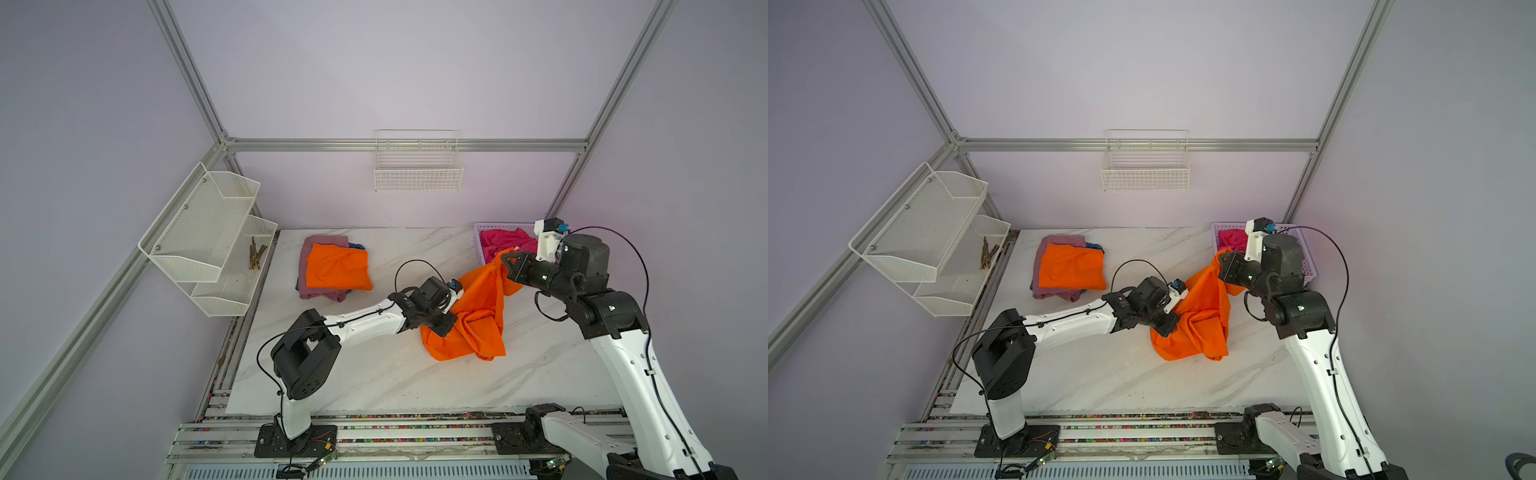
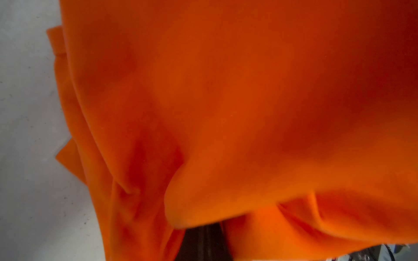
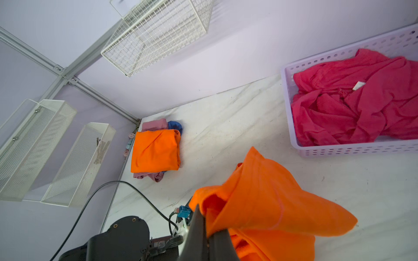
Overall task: Fold and stack t-shirts
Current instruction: Flatten out the T-shirt at the center of the board.
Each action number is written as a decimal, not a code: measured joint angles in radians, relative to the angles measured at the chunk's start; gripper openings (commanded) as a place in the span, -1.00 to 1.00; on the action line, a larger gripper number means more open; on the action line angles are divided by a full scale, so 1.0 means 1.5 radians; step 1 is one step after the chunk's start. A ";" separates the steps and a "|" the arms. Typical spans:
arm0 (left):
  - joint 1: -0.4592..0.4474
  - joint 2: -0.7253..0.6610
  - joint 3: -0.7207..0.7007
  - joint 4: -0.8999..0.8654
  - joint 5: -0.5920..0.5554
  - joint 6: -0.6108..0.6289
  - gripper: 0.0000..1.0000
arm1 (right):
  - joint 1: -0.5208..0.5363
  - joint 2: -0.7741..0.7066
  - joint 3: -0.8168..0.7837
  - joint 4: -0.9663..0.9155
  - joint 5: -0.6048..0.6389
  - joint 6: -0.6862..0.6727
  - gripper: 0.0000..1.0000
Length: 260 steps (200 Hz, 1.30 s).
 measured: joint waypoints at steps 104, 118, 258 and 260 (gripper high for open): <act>0.026 -0.188 -0.182 -0.143 -0.275 -0.025 -1.00 | 0.000 0.071 0.218 -0.022 0.012 0.000 -1.00; 0.031 -0.192 -0.150 -0.159 -0.274 -0.023 -1.00 | 0.000 0.077 0.216 -0.018 0.006 0.001 -1.00; -0.098 0.149 0.183 -0.094 -0.008 -0.018 -1.00 | 0.002 0.064 0.154 -0.014 -0.013 0.010 -1.00; -0.098 0.155 0.188 -0.094 -0.006 -0.017 -1.00 | 0.002 0.064 0.154 -0.014 -0.013 0.010 -1.00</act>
